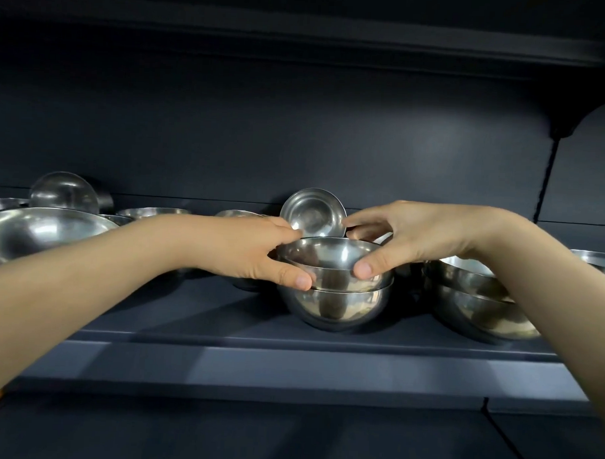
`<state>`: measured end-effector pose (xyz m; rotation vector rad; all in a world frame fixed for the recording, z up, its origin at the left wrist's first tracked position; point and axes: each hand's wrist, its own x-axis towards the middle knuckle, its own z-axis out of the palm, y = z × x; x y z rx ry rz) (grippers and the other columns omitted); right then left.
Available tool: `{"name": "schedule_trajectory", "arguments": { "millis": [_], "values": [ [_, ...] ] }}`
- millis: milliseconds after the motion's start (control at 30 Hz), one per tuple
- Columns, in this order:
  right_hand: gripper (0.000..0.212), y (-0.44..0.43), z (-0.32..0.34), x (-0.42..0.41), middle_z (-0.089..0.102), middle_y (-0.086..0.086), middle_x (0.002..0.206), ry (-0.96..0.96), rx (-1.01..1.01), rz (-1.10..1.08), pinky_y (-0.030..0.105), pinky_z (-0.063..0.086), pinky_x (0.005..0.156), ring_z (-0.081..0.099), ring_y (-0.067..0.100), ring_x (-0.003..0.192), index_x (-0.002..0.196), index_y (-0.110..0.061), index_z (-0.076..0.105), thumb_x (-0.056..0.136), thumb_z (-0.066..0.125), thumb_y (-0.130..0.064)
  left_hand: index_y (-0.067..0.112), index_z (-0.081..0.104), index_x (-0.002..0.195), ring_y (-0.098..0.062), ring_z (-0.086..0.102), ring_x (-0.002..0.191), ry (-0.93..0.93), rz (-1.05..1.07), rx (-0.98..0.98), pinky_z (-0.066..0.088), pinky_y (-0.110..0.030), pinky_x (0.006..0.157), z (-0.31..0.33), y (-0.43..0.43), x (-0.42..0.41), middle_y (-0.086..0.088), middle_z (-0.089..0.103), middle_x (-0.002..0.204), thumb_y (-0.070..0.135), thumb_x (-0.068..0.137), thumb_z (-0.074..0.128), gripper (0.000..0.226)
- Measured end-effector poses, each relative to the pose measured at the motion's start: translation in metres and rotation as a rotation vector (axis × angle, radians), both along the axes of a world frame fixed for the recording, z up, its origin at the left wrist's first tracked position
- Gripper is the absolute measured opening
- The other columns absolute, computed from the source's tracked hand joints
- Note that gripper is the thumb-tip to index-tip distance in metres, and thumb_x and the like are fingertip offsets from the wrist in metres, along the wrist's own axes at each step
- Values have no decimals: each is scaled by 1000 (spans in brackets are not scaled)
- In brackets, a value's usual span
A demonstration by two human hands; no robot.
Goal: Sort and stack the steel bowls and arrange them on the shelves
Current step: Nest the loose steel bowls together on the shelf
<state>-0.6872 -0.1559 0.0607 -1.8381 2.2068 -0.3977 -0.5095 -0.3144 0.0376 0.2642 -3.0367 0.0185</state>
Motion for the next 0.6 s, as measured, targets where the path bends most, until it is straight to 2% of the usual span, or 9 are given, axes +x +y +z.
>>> {"name": "schedule_trajectory", "arguments": {
  "millis": [200, 367, 533, 567, 600],
  "values": [
    [121, 2, 0, 0, 47, -15, 141, -15, 2, -8, 30, 34, 112, 41, -2, 130, 144, -32, 37, 36, 71, -75, 26, 53, 120, -11, 49, 112, -4, 9, 44, 42, -36, 99, -1, -2, -1, 9, 52, 115, 100, 47, 28, 107],
    [138, 3, -4, -3, 44, -15, 144, -25, -2, -6, 32, 31, 114, 39, -1, 133, 145, -33, 35, 23, 68, -87, 25, 52, 122, -15, 51, 112, -28, 59, 48, 42, -41, 99, 3, 5, 1, 11, 52, 114, 99, 47, 33, 107],
    [136, 4, -7, -4, 42, -12, 146, -42, -44, -1, 33, 28, 116, 37, 2, 135, 146, -33, 34, 26, 66, -88, 15, 51, 124, -20, 53, 115, -17, 62, 140, 41, -44, 102, 6, 9, 2, 1, 56, 120, 94, 50, 45, 109],
    [132, 5, -6, -3, 43, -12, 146, -34, -56, 0, 34, 28, 116, 38, 3, 135, 145, -32, 35, 30, 64, -89, 12, 50, 126, -16, 54, 118, -3, 61, 213, 41, -40, 105, 6, 9, 3, 1, 57, 123, 91, 50, 51, 110],
    [128, 5, -6, -2, 45, -12, 145, -29, -74, -1, 34, 30, 115, 40, 4, 134, 144, -32, 37, 33, 61, -90, 11, 48, 129, -5, 53, 118, 13, 72, 283, 40, -28, 107, 7, 10, 5, 6, 57, 126, 87, 51, 56, 109]
  ]
}}
